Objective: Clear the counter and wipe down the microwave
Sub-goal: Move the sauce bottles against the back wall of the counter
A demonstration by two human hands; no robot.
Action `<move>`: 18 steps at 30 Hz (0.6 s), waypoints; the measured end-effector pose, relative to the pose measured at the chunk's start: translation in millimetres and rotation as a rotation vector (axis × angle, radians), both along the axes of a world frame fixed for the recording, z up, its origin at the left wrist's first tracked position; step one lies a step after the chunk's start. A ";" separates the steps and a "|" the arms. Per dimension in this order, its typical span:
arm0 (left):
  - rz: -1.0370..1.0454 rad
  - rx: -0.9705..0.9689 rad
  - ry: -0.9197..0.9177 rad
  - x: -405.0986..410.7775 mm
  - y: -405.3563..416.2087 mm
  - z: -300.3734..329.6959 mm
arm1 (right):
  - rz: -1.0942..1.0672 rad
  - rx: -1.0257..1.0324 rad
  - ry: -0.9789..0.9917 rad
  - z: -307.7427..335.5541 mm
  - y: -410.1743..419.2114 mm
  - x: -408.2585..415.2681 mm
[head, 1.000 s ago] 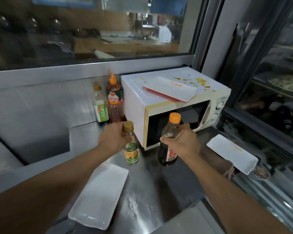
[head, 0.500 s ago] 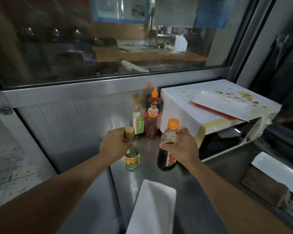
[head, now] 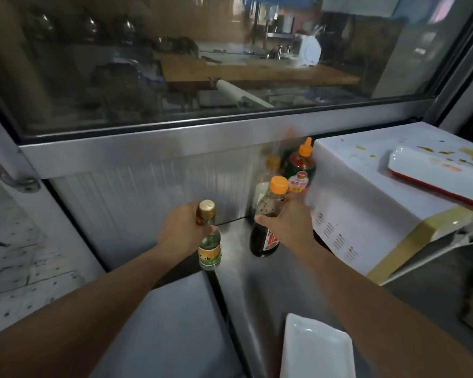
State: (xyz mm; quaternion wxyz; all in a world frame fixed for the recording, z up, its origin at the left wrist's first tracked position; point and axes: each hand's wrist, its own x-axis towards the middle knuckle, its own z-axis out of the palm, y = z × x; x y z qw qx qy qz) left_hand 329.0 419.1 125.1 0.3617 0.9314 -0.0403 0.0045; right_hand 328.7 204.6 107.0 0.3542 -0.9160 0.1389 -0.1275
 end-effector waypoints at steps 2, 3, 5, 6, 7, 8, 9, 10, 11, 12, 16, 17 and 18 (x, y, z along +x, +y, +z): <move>0.013 -0.010 0.005 7.9 4.2 -6.5 | 0.006 -0.007 -0.029 -7.2 5.7 16.7; 0.019 -0.012 0.009 11.8 5.2 -10.0 | 0.005 -0.006 -0.047 -11.2 8.4 23.9; 0.040 0.005 0.016 19.1 6.5 -17.4 | 0.009 0.009 -0.069 -21.2 12.0 38.2; 0.054 0.011 0.022 22.3 6.5 -20.7 | 0.020 0.015 -0.068 -27.0 13.3 45.1; 0.065 0.006 0.029 25.6 6.3 -23.9 | 0.025 0.014 -0.056 -33.1 14.3 52.2; 0.075 -0.005 0.039 29.0 5.9 -26.8 | 0.024 0.008 -0.039 -38.8 15.3 58.8; 0.085 -0.015 0.047 32.2 5.4 -29.6 | 0.016 0.004 -0.022 -43.7 16.2 65.0; 0.093 -0.019 0.049 35.2 5.1 -32.3 | 0.005 0.002 -0.003 -48.2 17.6 70.6; 0.096 -0.018 0.045 37.9 4.8 -34.8 | -0.004 0.000 0.013 -51.7 19.0 75.7; 0.097 -0.013 0.036 40.3 4.7 -36.9 | -0.012 -0.004 0.020 -54.7 20.4 80.0; 0.077 0.001 -0.015 49.1 3.9 -44.1 | -0.027 0.002 -0.016 -65.8 24.7 92.2; 0.074 0.006 -0.029 50.4 3.6 -46.1 | -0.033 0.009 -0.026 -68.5 26.5 93.2; 0.074 0.011 -0.042 51.6 3.2 -47.9 | -0.040 0.015 -0.036 -70.8 28.5 93.5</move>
